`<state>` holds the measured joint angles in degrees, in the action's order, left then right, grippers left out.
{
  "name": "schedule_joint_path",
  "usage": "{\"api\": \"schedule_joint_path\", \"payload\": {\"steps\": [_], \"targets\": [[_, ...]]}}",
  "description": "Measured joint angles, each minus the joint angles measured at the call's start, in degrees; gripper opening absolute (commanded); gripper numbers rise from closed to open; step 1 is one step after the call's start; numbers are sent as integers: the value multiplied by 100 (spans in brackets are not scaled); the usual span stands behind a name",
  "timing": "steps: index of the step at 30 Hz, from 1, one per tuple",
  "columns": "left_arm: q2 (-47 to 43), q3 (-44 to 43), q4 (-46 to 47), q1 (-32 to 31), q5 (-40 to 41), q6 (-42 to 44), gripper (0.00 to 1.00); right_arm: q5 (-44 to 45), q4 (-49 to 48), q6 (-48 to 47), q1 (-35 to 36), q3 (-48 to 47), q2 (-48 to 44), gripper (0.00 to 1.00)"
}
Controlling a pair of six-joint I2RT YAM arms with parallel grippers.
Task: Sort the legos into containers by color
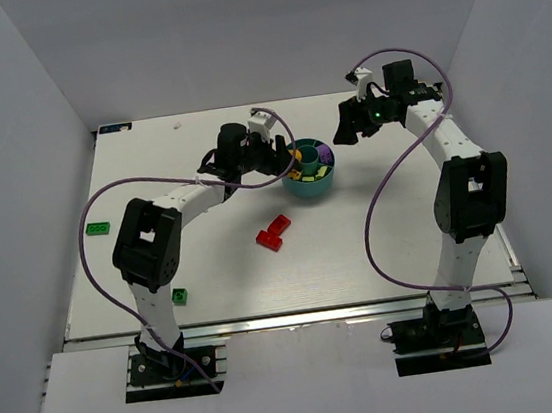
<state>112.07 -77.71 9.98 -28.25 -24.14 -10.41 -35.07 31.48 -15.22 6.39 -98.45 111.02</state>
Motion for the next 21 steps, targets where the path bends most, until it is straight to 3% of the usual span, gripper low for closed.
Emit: {"api": "schedule_joint_path", "payload": {"steps": [5,21], "targets": [[-17,55,122,0,-22,170,20,-2,0,0,0,0,0,80],[-17,55,216,-2,-26,251,33,-2,-2,0,0,46,0,80]]}}
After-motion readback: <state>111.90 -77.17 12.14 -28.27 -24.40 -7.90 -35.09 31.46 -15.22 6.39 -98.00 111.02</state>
